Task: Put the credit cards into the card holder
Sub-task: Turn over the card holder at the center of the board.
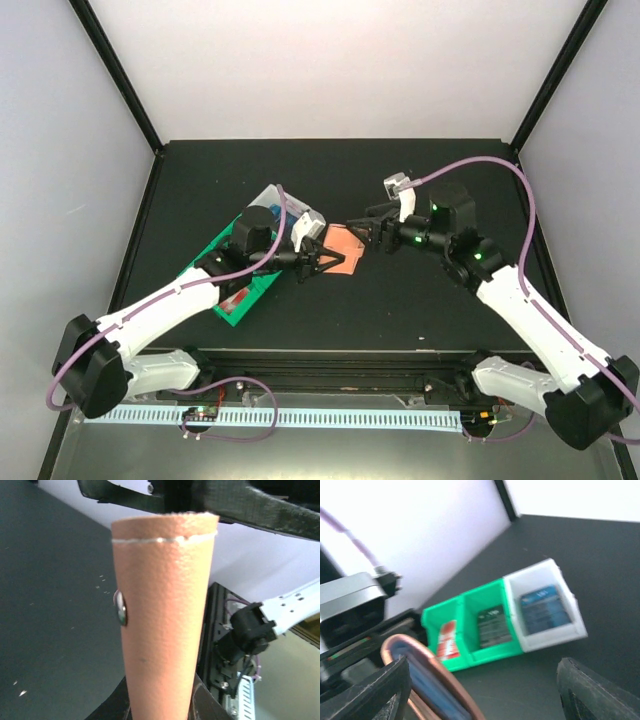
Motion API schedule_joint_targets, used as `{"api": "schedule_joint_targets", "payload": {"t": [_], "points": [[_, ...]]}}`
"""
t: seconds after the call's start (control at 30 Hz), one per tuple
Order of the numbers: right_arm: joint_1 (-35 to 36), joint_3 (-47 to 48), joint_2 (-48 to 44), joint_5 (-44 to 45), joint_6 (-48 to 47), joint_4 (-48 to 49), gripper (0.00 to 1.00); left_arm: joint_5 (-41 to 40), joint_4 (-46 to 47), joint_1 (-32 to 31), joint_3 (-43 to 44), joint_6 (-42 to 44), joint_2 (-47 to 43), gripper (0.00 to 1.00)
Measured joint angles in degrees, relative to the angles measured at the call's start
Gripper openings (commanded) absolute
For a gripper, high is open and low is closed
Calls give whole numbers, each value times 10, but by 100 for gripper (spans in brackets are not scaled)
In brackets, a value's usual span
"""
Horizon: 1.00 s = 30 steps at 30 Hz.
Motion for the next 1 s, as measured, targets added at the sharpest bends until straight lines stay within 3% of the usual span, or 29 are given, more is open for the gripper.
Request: {"api": "schedule_joint_targets", "payload": {"t": [0.23, 0.37, 0.47, 0.6, 0.67, 0.77, 0.8, 1.0], "points": [[-2, -23, -44, -130, -8, 48, 78, 70, -10, 0, 33, 5, 0, 5], [0, -28, -45, -150, -20, 30, 73, 80, -8, 0, 34, -13, -5, 5], [0, -38, -45, -150, -24, 18, 59, 81, -8, 0, 34, -21, -11, 7], [0, -53, -45, -165, -21, 16, 25, 77, -14, 0, 34, -24, -21, 9], [2, -55, -48, -176, -19, 19, 9, 72, -17, 0, 34, -27, -21, 15], [1, -58, -52, -188, -6, 30, 1, 64, -18, 1, 33, -35, -21, 31], [2, -59, -52, -190, -4, 35, 1, 60, -18, 1, 33, -38, -22, 38], [3, -64, -37, -176, 9, 93, 1, -5, -38, 7, 9, -70, -65, 60]]}}
